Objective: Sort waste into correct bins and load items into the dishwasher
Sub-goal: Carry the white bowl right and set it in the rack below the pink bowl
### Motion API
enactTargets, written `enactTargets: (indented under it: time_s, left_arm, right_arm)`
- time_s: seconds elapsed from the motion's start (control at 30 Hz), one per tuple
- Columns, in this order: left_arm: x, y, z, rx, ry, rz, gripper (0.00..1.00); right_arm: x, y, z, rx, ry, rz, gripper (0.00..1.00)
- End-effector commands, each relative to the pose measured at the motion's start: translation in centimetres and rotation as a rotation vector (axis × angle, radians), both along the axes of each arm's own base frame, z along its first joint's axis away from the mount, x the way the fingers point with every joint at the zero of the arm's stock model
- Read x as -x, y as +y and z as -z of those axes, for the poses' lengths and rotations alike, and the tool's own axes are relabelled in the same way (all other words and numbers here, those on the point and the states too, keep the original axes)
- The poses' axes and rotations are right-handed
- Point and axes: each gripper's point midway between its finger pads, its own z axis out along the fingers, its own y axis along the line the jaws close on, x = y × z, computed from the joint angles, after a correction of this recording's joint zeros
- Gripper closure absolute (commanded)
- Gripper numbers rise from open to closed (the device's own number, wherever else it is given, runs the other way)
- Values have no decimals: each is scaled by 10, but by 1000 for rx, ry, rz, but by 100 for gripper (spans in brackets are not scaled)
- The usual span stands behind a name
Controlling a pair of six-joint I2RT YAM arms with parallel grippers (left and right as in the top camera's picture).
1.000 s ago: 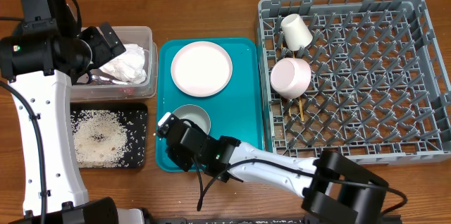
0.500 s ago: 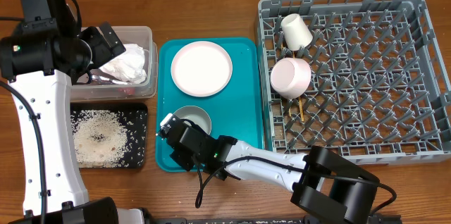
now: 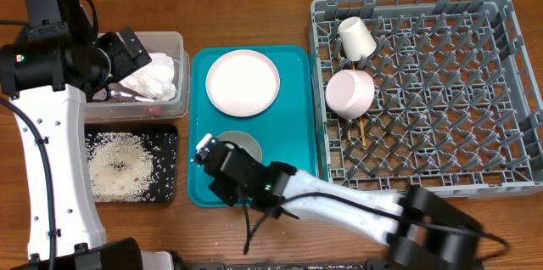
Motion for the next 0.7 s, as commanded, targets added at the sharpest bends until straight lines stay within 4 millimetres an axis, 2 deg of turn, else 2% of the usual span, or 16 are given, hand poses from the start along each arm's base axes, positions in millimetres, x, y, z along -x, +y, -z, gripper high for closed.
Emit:
enactTargets:
  time_s: [0.0, 0.1, 0.17, 0.27, 0.37, 0.47, 0.53, 0.67]
  left_arm:
    - [-2, 1, -6, -15, -14, 8, 0]
    - [-2, 1, -6, -15, -14, 8, 0]
    - [-2, 1, -6, -15, -14, 8, 0]
    - [-2, 1, -6, -15, -14, 8, 0]
    - [-2, 1, -6, -15, -14, 8, 0]
    - [-2, 1, -6, -15, -14, 8, 0]
    - [-2, 1, -6, -15, -14, 8, 0]
    - [-2, 1, -6, -15, -14, 8, 0]
  right_arm:
    - [-3, -11, -106, -226, -48, 70, 96]
    - [-10, -49, -156, -323, -33, 176, 96]
    - [-18, -84, -179, -377, 6, 282, 96]
    - [-22, -131, -199, -444, 98, 378, 96]
    - [-17, -165, -212, -523, 226, 377, 96]
    - [-7, -189, -224, -649, 393, 299, 96]
    - [-7, -200, -225, -704, 465, 276, 96]
    - [-25, -237, -202, -802, 590, 355, 96]
